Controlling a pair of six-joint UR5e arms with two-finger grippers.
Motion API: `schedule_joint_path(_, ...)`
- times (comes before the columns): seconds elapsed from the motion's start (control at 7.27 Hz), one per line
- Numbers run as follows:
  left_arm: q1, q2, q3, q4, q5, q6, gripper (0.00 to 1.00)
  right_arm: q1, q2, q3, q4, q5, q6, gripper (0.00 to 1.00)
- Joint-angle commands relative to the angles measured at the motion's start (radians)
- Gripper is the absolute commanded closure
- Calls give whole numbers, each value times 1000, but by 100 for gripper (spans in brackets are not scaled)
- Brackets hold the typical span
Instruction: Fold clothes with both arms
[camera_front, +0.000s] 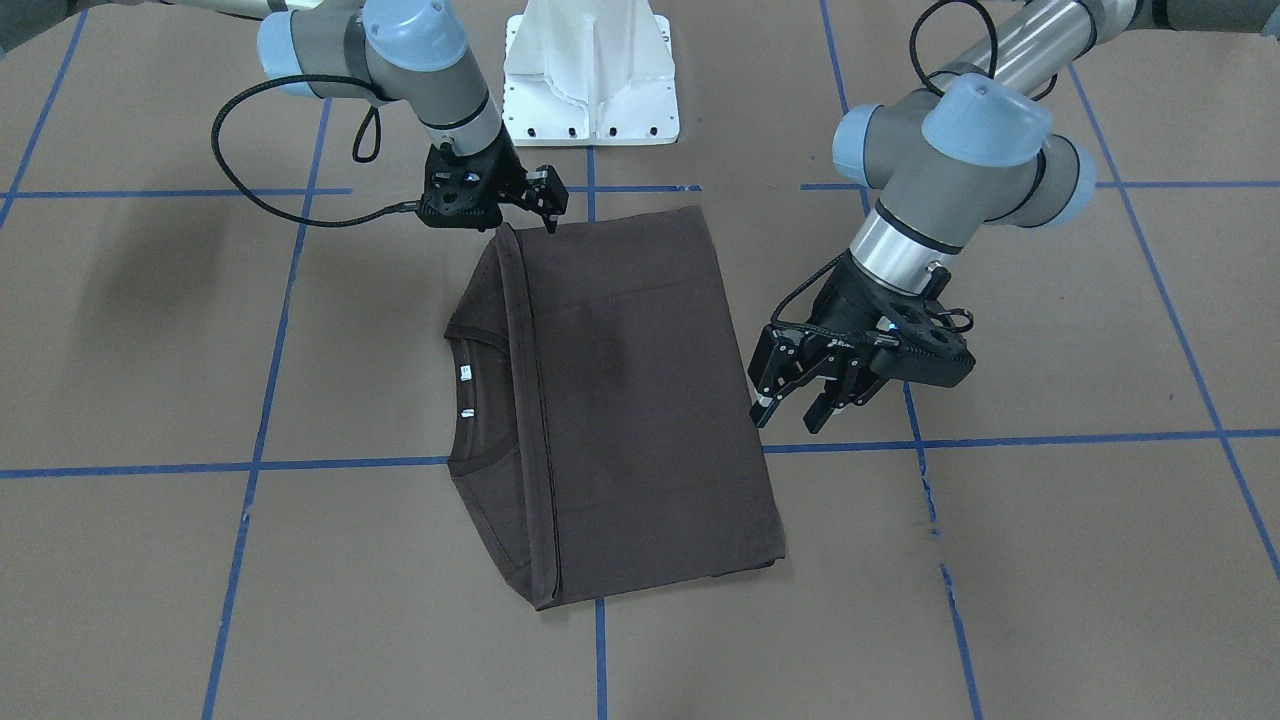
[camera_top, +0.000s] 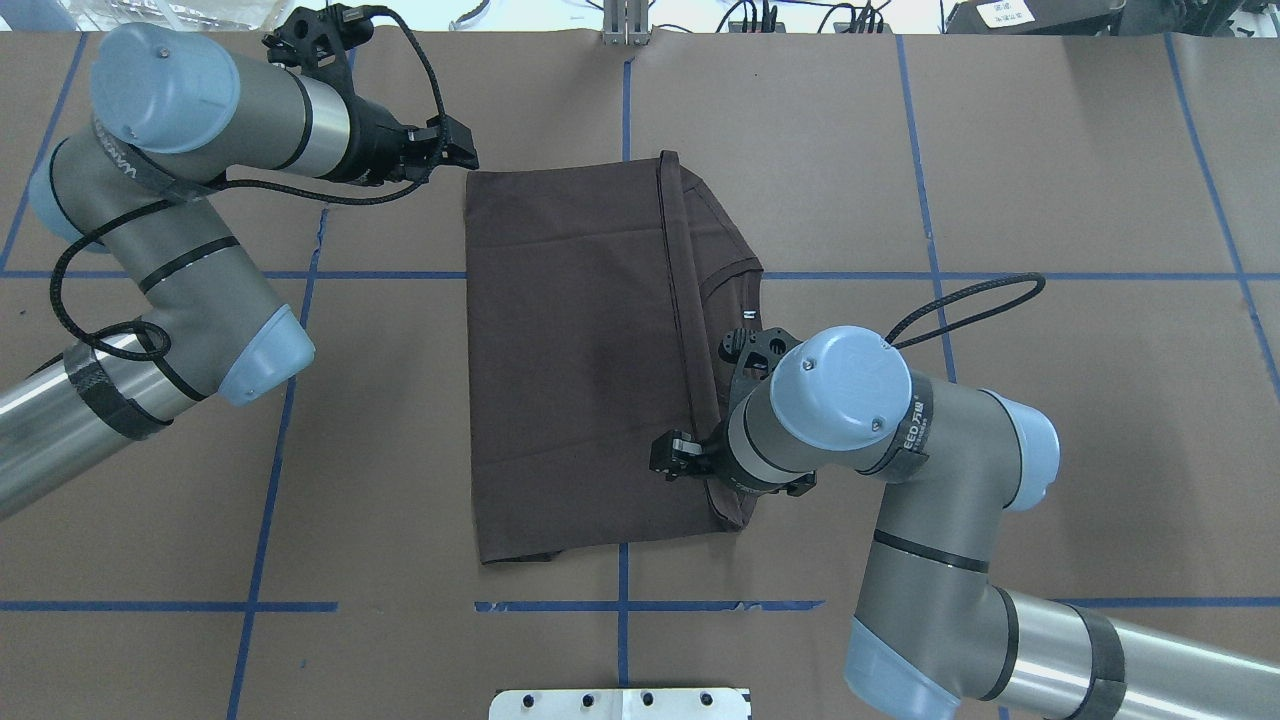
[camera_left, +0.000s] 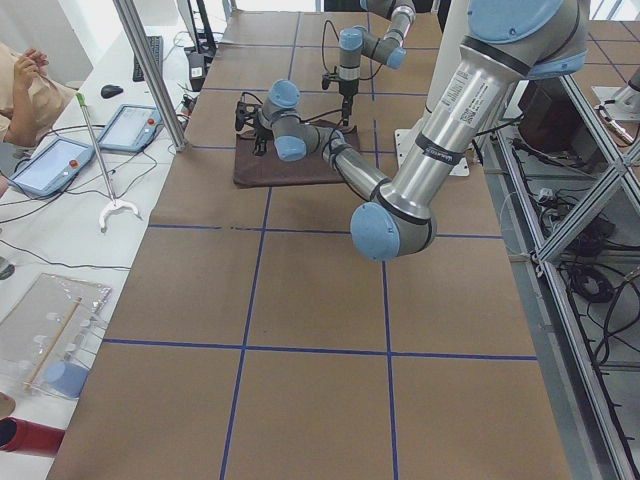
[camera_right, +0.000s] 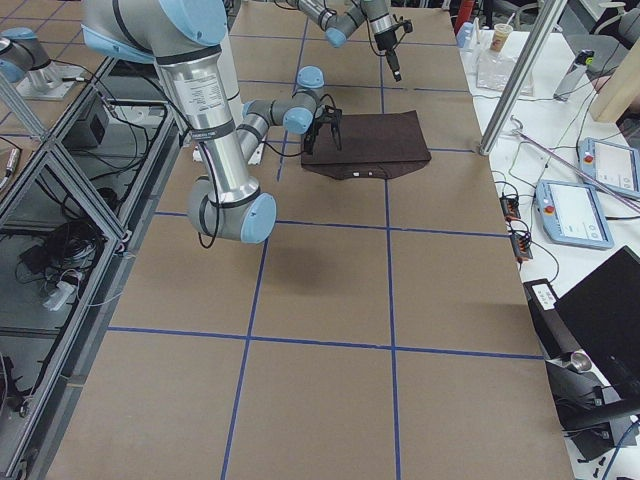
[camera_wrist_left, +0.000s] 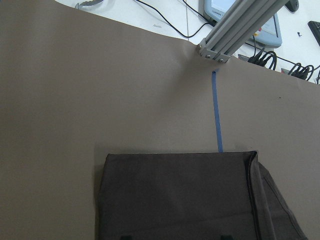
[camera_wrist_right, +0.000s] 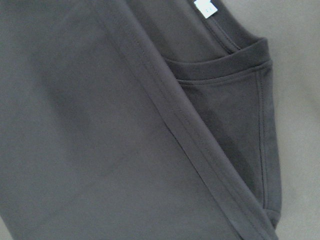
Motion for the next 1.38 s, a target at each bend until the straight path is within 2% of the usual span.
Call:
schedule_joint_path(0.0, 2, 0, 0, 0, 0, -1, 32, -39, 4, 1, -99, -26, -209, 0)
schedule_joint_path(0.69, 5, 3, 2, -4, 0, 1, 31, -73, -2, -30, -148, -60, -291, 0)
schedule_joint_path(1.24, 3, 6, 0, -5, 0, 3, 31, -32, -19, -27, -201, -63, -377, 0)
